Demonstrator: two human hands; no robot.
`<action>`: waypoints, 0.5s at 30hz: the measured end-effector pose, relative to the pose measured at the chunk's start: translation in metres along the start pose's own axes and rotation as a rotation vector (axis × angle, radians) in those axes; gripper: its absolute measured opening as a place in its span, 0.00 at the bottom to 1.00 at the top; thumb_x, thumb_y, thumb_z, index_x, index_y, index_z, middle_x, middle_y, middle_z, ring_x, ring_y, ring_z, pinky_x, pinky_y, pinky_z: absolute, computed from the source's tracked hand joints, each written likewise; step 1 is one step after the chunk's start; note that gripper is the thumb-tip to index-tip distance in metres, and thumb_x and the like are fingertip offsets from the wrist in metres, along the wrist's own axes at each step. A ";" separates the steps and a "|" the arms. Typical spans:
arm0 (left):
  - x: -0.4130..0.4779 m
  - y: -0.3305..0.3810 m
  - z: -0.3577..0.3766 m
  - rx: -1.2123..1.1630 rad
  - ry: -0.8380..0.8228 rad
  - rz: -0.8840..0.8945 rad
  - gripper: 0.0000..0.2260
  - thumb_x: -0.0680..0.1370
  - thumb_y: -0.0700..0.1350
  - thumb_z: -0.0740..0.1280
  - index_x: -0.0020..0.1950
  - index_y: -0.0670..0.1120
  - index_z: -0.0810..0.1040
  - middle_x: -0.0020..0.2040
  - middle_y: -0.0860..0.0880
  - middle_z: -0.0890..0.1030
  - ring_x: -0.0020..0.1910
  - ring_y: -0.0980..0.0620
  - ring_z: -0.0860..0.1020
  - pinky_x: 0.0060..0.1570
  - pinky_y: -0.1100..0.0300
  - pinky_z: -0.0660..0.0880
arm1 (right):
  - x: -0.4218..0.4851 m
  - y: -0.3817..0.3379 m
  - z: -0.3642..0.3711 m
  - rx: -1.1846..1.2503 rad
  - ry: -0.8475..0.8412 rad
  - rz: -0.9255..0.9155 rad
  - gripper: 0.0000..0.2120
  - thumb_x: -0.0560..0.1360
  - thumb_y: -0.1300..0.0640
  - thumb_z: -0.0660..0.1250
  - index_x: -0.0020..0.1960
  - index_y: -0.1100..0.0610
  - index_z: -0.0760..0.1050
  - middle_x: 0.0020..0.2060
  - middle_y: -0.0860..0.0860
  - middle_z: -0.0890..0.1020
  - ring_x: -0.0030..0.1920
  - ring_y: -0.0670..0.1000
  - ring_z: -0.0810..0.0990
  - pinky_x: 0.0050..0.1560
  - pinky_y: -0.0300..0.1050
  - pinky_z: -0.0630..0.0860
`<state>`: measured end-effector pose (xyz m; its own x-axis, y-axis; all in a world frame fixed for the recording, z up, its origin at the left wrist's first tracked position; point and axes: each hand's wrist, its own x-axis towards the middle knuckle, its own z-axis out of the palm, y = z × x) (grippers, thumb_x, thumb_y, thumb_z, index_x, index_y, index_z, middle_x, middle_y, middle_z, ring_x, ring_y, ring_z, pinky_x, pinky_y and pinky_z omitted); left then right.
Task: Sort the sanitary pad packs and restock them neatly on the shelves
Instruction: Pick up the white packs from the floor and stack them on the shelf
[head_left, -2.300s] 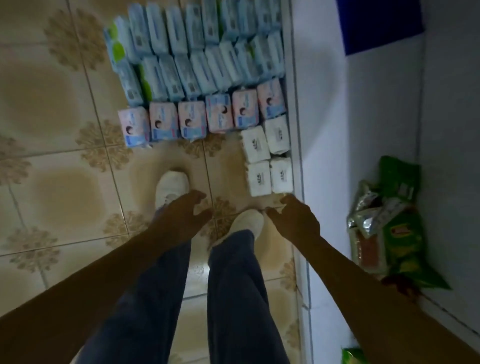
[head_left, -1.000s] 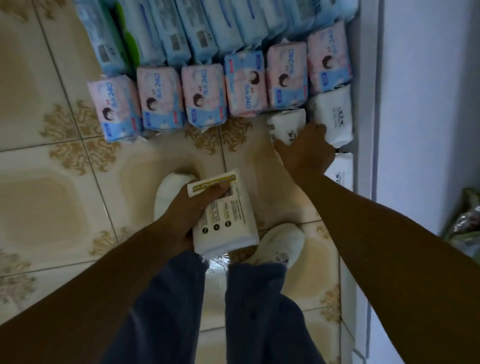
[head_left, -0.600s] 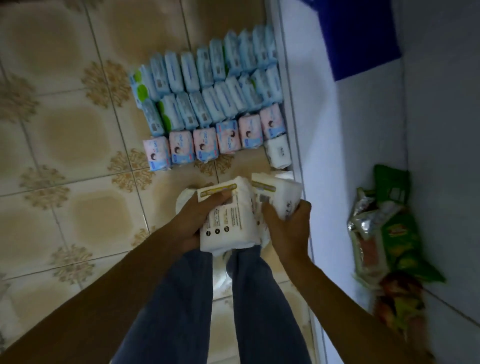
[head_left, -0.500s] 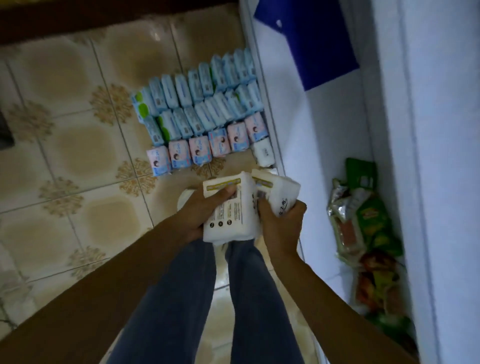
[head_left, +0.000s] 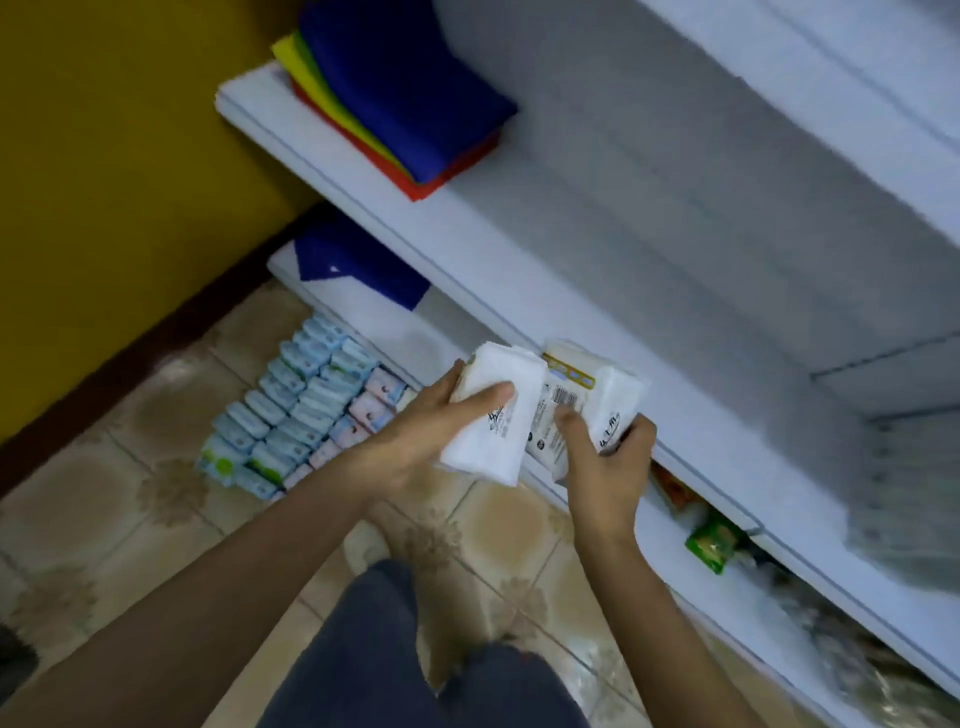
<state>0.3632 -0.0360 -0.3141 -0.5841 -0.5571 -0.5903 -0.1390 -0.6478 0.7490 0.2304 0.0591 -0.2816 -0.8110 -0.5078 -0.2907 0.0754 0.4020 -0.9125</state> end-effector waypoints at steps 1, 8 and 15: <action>-0.004 0.007 0.013 0.055 -0.030 0.013 0.28 0.65 0.62 0.75 0.62 0.55 0.77 0.55 0.50 0.83 0.54 0.49 0.82 0.54 0.49 0.78 | -0.004 -0.005 -0.017 0.052 0.034 0.009 0.18 0.70 0.55 0.75 0.53 0.52 0.69 0.46 0.48 0.79 0.45 0.47 0.80 0.52 0.58 0.79; -0.037 0.029 0.141 -0.044 -0.192 0.064 0.23 0.68 0.51 0.69 0.61 0.43 0.78 0.56 0.42 0.82 0.54 0.44 0.80 0.58 0.43 0.74 | -0.035 -0.012 -0.186 0.826 -0.102 0.163 0.18 0.67 0.50 0.68 0.56 0.52 0.79 0.55 0.52 0.83 0.50 0.51 0.83 0.46 0.45 0.80; -0.114 0.004 0.308 0.207 -0.443 0.134 0.19 0.70 0.56 0.71 0.57 0.48 0.80 0.52 0.46 0.84 0.49 0.45 0.82 0.47 0.51 0.76 | -0.086 0.017 -0.337 1.160 -0.276 0.101 0.29 0.61 0.46 0.73 0.61 0.53 0.77 0.61 0.55 0.78 0.56 0.56 0.77 0.52 0.51 0.75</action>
<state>0.1835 0.1851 -0.1512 -0.8849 -0.3251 -0.3336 -0.1686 -0.4441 0.8799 0.1053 0.3666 -0.1755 -0.6305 -0.7167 -0.2982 0.7249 -0.4063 -0.5563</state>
